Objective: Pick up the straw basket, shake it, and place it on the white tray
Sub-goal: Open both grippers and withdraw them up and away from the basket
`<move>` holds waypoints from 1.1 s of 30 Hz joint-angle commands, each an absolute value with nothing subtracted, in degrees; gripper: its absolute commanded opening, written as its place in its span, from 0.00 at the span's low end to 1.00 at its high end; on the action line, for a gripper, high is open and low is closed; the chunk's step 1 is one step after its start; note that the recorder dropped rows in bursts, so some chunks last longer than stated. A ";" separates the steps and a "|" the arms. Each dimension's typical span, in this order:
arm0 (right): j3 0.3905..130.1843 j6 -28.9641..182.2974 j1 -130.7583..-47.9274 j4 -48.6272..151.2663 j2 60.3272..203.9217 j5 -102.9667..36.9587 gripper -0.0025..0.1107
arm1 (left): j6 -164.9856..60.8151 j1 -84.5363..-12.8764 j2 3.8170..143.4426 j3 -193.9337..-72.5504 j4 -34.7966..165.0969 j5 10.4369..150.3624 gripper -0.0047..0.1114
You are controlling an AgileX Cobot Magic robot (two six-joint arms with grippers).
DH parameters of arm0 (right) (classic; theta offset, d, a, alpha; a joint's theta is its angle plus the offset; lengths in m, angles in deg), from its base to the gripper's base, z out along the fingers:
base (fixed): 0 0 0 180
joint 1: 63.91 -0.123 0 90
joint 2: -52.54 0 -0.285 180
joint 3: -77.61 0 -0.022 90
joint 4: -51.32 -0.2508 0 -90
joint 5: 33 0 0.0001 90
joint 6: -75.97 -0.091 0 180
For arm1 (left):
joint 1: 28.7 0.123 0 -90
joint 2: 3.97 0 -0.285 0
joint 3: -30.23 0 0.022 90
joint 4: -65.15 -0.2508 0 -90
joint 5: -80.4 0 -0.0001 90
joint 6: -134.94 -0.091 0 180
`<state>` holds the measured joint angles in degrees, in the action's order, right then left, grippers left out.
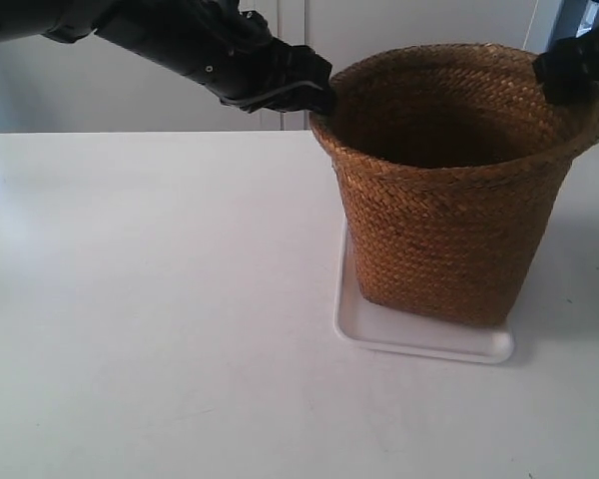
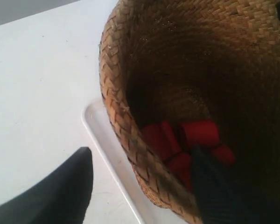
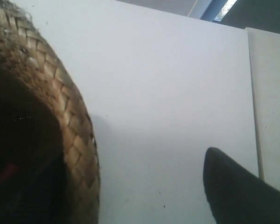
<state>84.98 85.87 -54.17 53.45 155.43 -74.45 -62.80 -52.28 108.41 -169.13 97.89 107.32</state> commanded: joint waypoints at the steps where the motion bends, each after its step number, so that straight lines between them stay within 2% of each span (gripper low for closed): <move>1: 84.91 88.97 -54.16 50.73 153.88 -72.71 0.67 | -63.05 -52.17 107.75 -169.30 98.27 109.52 0.60; 25: 84.91 95.85 -54.16 41.82 147.45 -71.47 0.67 | -62.80 -51.64 100.60 -169.30 92.53 112.93 0.58; 27: 84.91 96.18 -54.16 40.87 146.18 -71.79 0.65 | -62.06 -51.64 99.52 -169.30 90.55 114.04 0.50; 30: 84.91 96.47 -54.16 40.16 144.22 -73.51 0.57 | -60.94 -51.64 97.72 -169.20 86.95 116.50 0.29; 31: 84.91 96.04 -54.16 39.97 143.49 -74.30 0.50 | -60.23 -51.64 96.88 -168.88 85.98 117.44 0.15; 32: 84.91 95.57 -54.16 39.72 142.82 -74.99 0.41 | -59.96 -51.64 96.16 -168.22 85.01 117.67 0.09; 33: 84.81 95.41 -54.16 39.54 141.71 -75.74 0.26 | -59.75 -51.64 95.16 -167.06 84.31 117.94 0.04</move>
<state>84.98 95.64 -54.17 40.53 144.15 -73.99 -61.06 -51.93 97.86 -168.87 86.32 115.62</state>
